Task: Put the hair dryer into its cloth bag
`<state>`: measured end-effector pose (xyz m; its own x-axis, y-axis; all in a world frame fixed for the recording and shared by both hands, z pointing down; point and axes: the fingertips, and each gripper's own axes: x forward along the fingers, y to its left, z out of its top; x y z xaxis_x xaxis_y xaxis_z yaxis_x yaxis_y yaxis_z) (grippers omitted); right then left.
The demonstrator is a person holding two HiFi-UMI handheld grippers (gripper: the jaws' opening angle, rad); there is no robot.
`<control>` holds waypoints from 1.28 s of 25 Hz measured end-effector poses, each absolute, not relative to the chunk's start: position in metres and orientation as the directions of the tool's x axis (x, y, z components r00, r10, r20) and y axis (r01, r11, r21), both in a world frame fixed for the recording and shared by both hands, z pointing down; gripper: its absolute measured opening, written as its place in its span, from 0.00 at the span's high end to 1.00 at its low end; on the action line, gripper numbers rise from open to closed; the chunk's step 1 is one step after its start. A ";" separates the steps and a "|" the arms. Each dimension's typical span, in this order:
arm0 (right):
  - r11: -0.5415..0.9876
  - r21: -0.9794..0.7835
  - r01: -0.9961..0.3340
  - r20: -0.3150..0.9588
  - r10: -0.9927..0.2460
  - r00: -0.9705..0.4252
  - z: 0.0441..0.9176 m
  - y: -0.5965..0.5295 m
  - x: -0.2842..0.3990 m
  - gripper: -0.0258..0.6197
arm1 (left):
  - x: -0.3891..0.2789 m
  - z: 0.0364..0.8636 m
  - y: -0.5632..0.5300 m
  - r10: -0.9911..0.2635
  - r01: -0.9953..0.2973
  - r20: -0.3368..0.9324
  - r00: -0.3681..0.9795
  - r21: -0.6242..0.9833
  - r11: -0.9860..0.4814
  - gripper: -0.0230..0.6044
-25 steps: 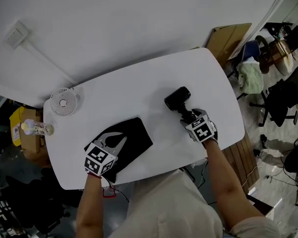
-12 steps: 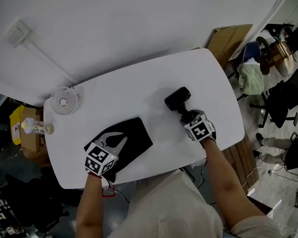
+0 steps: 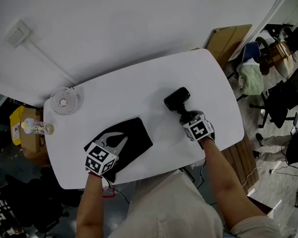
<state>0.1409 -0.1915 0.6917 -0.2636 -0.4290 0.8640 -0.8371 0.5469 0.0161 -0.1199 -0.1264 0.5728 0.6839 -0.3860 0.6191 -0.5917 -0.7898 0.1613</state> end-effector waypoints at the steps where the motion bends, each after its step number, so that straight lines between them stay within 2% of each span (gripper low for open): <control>1: 0.545 0.012 -0.838 0.865 -0.426 -0.264 0.692 -0.191 0.141 0.56 | -0.120 0.573 -0.127 -0.386 -0.593 0.618 0.684 0.164 -0.788 0.93; 9: 0.537 -0.019 -0.843 0.880 -0.391 -0.269 0.692 -0.190 0.141 0.59 | -0.122 0.574 -0.128 -0.387 -0.598 0.614 0.688 0.177 -0.782 0.93; 16: 0.501 -0.114 -0.858 0.845 -0.406 -0.349 0.684 -0.188 0.132 0.61 | -0.127 0.572 -0.129 -0.391 -0.603 0.609 0.691 0.186 -0.776 0.93; 24: 0.468 -0.153 -0.870 0.771 -0.495 -0.402 0.661 -0.181 0.119 0.61 | -0.131 0.569 -0.130 -0.400 -0.610 0.602 0.691 0.188 -0.770 0.93; 32: 0.506 -0.163 -0.847 0.707 -0.538 -0.458 0.623 -0.180 0.103 0.61 | -0.130 0.569 -0.130 -0.404 -0.616 0.601 0.690 0.193 -0.764 0.93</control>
